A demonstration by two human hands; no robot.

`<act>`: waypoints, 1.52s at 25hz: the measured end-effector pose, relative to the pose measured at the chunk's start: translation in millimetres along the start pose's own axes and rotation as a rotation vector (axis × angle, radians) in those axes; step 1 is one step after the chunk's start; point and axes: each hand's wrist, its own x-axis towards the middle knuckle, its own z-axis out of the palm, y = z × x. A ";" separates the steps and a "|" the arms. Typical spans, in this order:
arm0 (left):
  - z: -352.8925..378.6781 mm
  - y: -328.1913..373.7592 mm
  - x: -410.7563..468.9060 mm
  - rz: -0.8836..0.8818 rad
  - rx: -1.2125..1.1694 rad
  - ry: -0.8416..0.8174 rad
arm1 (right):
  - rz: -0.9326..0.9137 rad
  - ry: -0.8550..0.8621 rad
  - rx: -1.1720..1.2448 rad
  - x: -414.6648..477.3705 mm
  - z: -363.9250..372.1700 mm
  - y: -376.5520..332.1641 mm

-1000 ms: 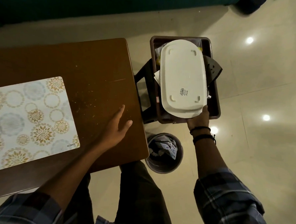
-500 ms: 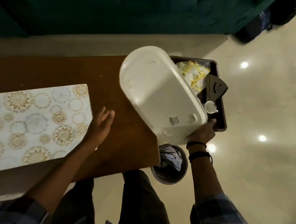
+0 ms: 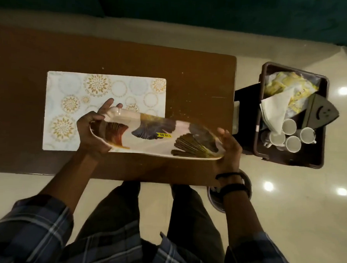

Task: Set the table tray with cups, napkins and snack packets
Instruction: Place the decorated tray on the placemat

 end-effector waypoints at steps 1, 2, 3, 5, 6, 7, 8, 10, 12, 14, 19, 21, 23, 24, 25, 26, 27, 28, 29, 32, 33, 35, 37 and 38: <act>-4.4 4.0 -1.7 0.026 0.029 0.019 | 0.038 -0.049 -0.029 4.3 3.3 6.7; -10.0 7.9 -0.7 0.055 0.081 0.081 | 0.050 -0.071 -0.065 6.9 9.2 11.2; -15.7 13.0 1.4 0.037 0.125 0.094 | 0.060 -0.052 -0.103 11.8 13.5 16.8; -28.9 19.3 10.2 -0.046 0.206 0.060 | 0.027 0.052 -0.211 17.1 20.6 23.3; -42.8 22.4 16.8 -0.072 0.301 0.088 | -0.006 0.070 -0.270 17.7 26.2 26.1; -57.1 25.1 22.9 -0.069 0.409 0.161 | -0.035 0.059 -0.320 19.8 30.8 30.6; -71.3 27.0 27.4 -0.030 0.496 0.257 | -0.049 0.044 -0.358 20.5 37.1 35.6; -99.7 31.0 35.6 0.004 0.542 0.317 | -0.042 0.025 -0.428 21.2 54.1 46.0; -123.5 39.4 42.0 0.027 0.527 0.331 | -0.034 0.025 -0.529 27.1 69.4 60.4; -150.3 49.9 51.7 0.061 0.513 0.338 | -0.026 0.011 -0.637 33.7 86.9 74.2; -205.9 86.5 82.8 0.081 0.655 0.350 | 0.010 0.024 -0.735 55.8 147.3 105.9; -216.7 99.6 95.8 0.085 0.724 0.359 | 0.034 0.020 -0.766 69.4 162.4 119.6; -213.5 110.1 104.2 0.088 0.753 0.308 | 0.069 0.085 -0.798 81.2 172.7 128.7; -211.5 113.8 109.2 0.082 0.768 0.270 | 0.078 0.129 -0.812 86.7 177.0 130.9; -208.0 116.7 113.7 0.066 0.776 0.232 | 0.088 0.167 -0.821 91.7 179.6 133.1; -206.5 118.1 119.9 0.050 0.788 0.204 | 0.101 0.197 -0.823 96.0 181.0 134.4; -204.2 119.6 125.1 0.040 0.808 0.193 | 0.111 0.230 -0.831 99.1 181.8 135.2; -203.9 119.9 131.0 0.043 0.828 0.196 | 0.117 0.253 -0.844 99.9 183.3 135.4; -203.2 120.7 133.9 0.046 0.847 0.210 | 0.121 0.261 -0.868 100.8 183.3 136.5; -208.5 119.5 139.9 0.065 0.866 0.234 | 0.102 0.238 -0.950 102.5 183.2 140.4; -209.6 119.7 139.3 0.063 0.874 0.236 | 0.084 0.240 -0.979 103.2 184.2 141.5; -212.7 118.1 138.7 0.053 0.900 0.229 | 0.040 0.251 -1.060 104.2 186.5 143.4; -216.8 115.9 136.8 0.038 0.923 0.212 | -0.018 0.281 -1.133 105.4 188.5 144.2; -221.3 113.4 137.7 0.036 0.939 0.200 | -0.051 0.300 -1.157 104.6 190.7 143.1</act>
